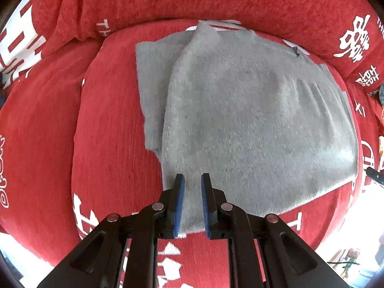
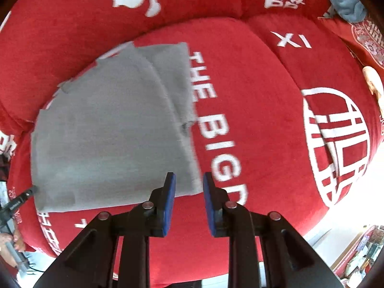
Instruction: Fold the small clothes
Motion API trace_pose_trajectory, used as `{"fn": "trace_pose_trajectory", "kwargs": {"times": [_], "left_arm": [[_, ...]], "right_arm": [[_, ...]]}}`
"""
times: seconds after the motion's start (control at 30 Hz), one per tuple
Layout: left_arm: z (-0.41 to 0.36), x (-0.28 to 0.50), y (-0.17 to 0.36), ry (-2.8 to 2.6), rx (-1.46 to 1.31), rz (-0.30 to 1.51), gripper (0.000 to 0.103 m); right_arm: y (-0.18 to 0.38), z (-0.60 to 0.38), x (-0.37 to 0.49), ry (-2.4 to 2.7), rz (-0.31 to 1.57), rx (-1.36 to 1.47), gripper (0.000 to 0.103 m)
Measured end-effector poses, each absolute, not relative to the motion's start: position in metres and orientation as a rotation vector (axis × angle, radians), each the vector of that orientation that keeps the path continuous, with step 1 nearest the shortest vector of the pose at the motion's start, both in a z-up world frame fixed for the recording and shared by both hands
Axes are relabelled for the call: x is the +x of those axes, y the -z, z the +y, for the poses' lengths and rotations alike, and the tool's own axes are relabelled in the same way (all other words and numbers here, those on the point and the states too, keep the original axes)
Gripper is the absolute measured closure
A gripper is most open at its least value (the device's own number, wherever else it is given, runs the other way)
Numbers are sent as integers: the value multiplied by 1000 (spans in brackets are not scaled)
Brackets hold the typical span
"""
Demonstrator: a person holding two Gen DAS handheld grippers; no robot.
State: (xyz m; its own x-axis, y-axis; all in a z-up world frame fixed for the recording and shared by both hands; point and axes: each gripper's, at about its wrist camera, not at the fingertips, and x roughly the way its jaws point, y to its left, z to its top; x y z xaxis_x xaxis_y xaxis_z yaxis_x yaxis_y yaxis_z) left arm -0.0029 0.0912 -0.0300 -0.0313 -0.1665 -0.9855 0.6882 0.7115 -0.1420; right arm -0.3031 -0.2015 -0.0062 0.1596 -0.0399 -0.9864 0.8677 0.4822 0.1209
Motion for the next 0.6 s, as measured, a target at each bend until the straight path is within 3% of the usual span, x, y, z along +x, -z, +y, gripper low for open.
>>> {"fn": "trace_pose_trajectory", "kwargs": {"times": [0.43, 0.47, 0.5, 0.53, 0.57, 0.6], "left_arm": [[108, -9, 28, 703, 485, 1468, 87], [111, -8, 29, 695, 485, 1472, 84], [113, -7, 29, 690, 486, 1474, 70], [116, -6, 29, 673, 489, 1472, 20], [118, -5, 27, 654, 488, 1459, 0], [120, -4, 24, 644, 485, 1430, 0]], "right_arm": [[24, -125, -227, 554, 1292, 873, 72], [26, -120, -222, 540, 1297, 880, 72], [28, -118, -218, 533, 1300, 885, 71], [30, -113, -214, 522, 1305, 894, 71], [31, -111, -210, 515, 1307, 899, 71], [31, -108, -206, 503, 1307, 904, 71]]}}
